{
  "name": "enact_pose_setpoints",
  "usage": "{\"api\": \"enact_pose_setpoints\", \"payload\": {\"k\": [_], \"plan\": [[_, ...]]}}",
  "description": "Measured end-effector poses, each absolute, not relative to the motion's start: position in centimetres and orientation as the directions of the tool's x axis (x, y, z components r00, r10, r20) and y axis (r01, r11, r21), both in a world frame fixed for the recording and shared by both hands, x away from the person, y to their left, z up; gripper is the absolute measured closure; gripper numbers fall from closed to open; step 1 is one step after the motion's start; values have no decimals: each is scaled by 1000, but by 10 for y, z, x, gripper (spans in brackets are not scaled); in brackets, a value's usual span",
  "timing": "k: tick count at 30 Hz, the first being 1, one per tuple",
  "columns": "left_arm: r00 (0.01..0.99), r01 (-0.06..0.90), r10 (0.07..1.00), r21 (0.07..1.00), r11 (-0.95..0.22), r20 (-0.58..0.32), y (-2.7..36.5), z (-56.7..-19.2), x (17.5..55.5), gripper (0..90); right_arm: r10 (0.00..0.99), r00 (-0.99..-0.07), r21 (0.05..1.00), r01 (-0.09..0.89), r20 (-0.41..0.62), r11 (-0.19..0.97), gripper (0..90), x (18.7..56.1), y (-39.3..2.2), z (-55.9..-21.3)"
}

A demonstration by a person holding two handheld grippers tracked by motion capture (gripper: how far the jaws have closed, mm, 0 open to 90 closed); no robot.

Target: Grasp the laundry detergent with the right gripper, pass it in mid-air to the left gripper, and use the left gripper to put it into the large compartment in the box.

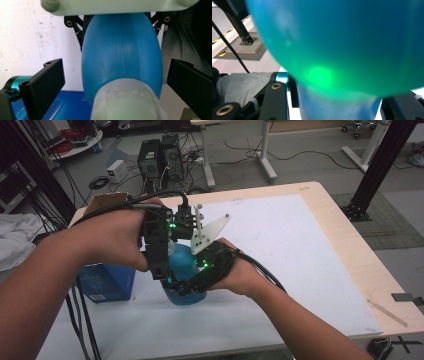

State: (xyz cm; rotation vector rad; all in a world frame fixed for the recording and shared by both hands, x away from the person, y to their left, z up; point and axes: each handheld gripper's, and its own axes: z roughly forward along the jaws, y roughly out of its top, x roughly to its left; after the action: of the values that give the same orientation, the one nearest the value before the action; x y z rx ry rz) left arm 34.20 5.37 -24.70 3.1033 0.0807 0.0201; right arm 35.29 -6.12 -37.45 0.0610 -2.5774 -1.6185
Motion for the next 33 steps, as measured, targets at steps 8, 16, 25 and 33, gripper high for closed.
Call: {"api": "enact_pose_setpoints", "payload": {"k": [8, 16, 25, 33], "plan": [[998, 63, 63, 25, -998, 10, 54, -250, 342, 17, -89, -994, 905, 19, 63, 425, 468, 353, -60, -374], [997, 75, 75, 14, -997, 14, 56, -252, 344, 29, -89, -994, 904, 21, 64, 427, 468, 352, -60, -374], [997, 71, 71, 13, -997, 15, 56, -252, 344, 96, -93, -994, 910, 13, 57, 415, 469, 352, -58, -375], [997, 76, 76, 13, -997, 8, 56, -251, 343, 153, -99, -992, 908, 24, 72, 418, 469, 352, -57, -375]]}}
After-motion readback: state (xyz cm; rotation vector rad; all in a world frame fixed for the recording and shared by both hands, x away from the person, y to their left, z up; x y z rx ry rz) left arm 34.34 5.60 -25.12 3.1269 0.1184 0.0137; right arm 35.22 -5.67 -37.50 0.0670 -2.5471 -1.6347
